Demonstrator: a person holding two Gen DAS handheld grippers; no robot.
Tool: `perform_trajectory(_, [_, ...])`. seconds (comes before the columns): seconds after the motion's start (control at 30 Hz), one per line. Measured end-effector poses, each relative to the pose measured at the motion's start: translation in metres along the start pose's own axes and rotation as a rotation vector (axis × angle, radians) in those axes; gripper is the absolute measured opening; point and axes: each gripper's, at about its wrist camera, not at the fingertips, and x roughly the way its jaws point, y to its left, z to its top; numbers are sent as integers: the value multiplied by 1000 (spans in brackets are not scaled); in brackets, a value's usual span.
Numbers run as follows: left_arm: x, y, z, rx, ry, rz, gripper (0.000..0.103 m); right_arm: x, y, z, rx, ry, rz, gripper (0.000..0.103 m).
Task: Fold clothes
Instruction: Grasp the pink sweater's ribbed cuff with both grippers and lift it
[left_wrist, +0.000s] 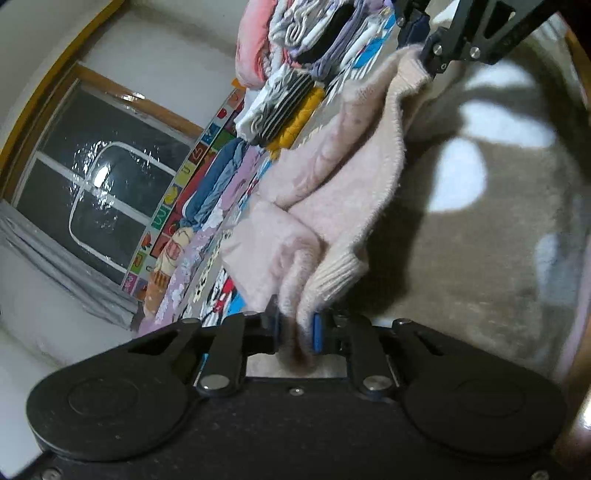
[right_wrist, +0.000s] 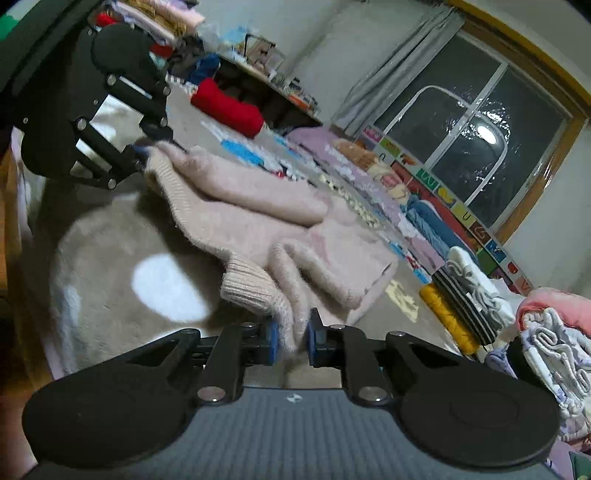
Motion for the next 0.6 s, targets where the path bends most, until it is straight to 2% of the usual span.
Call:
perform_trajectory(0.13, [-31, 9, 7, 2, -30, -23, 14, -33, 2, 1, -20, -21, 28, 16])
perform_trajectory(0.23, [-51, 26, 12, -50, -40, -67, 14, -56, -2, 5, -9, -50, 36, 16])
perform_trajectory(0.37, [-54, 64, 17, -238, -86, -105, 15, -72, -24, 14, 77, -128, 10, 17])
perform_trajectory(0.6, [-7, 137, 16, -603, -191, -229, 18, -46, -89, 19, 372, -260, 16, 17])
